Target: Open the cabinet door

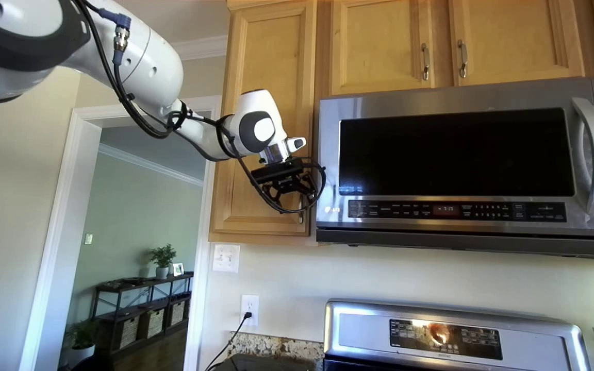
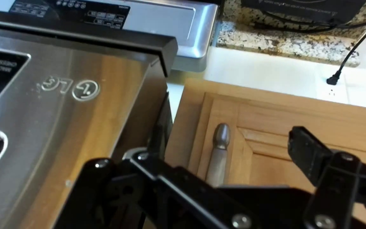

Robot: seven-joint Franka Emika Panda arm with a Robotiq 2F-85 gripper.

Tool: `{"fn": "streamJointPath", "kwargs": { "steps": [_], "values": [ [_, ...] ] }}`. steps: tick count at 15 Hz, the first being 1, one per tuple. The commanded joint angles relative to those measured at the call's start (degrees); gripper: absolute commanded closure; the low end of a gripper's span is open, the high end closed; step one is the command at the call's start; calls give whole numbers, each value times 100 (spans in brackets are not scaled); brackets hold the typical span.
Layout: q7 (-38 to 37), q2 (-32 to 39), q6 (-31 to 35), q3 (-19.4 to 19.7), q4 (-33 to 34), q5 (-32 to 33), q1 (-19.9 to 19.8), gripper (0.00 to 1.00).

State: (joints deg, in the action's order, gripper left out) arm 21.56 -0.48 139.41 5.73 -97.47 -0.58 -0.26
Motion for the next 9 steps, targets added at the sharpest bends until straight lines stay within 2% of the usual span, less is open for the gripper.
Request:
{"fn": "streamJointPath", "kwargs": {
  "steps": [1,6,7,8,9],
  "values": [
    [-15,238,832,-126,132,4,-93,0],
    [-156,339,1587,-194,47,57,-110,0],
    [-189,338,1623,-189,23,98,-118,25],
    [-215,318,1650,-183,-15,138,-123,26],
    [-259,291,1611,-176,-46,177,-126,33]
  ]
}}
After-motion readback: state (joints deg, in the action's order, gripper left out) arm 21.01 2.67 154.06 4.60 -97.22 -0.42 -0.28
